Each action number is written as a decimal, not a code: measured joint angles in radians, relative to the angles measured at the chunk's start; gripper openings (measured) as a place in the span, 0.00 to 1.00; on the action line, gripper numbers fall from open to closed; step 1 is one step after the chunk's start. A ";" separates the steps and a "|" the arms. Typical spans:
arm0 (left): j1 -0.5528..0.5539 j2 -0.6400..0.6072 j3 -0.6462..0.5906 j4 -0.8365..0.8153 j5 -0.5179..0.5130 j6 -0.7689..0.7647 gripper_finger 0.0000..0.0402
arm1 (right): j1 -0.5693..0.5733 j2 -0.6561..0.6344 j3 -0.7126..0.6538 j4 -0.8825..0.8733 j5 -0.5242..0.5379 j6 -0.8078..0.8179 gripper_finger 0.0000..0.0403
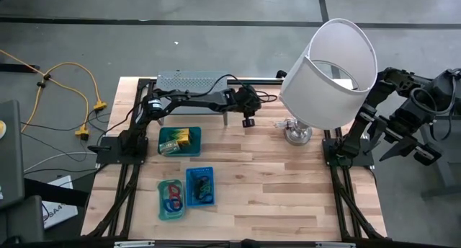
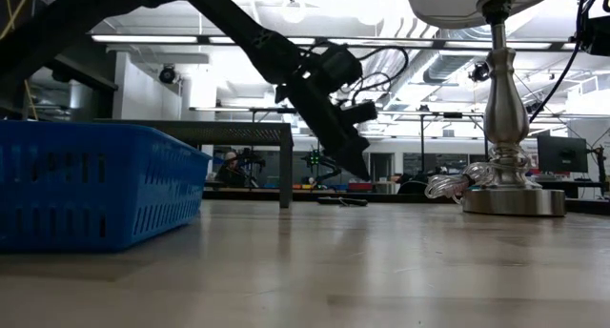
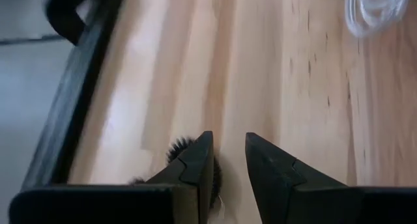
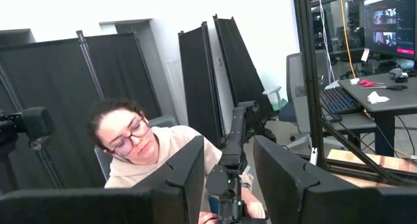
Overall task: Pick & Place Office Desk Supplies
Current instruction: Put the top black spring keychain into the green bin
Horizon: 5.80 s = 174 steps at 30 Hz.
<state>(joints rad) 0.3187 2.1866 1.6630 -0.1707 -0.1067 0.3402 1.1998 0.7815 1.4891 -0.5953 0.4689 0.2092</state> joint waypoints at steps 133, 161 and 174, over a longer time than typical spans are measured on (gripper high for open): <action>0.051 0.038 0.028 -0.074 0.053 -0.027 0.36 | 0.000 0.000 0.000 0.000 0.000 0.000 0.30; 0.052 0.038 0.066 -0.099 0.138 -0.385 0.36 | 0.000 0.000 0.000 0.000 0.000 0.000 0.30; 0.074 0.038 0.066 -0.094 0.182 -0.617 0.36 | 0.000 0.000 0.000 0.000 0.000 0.000 0.30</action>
<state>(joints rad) 0.3927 2.2246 1.7290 -0.2649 0.0753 -0.2764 1.1996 0.7815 1.4891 -0.5957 0.4690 0.2092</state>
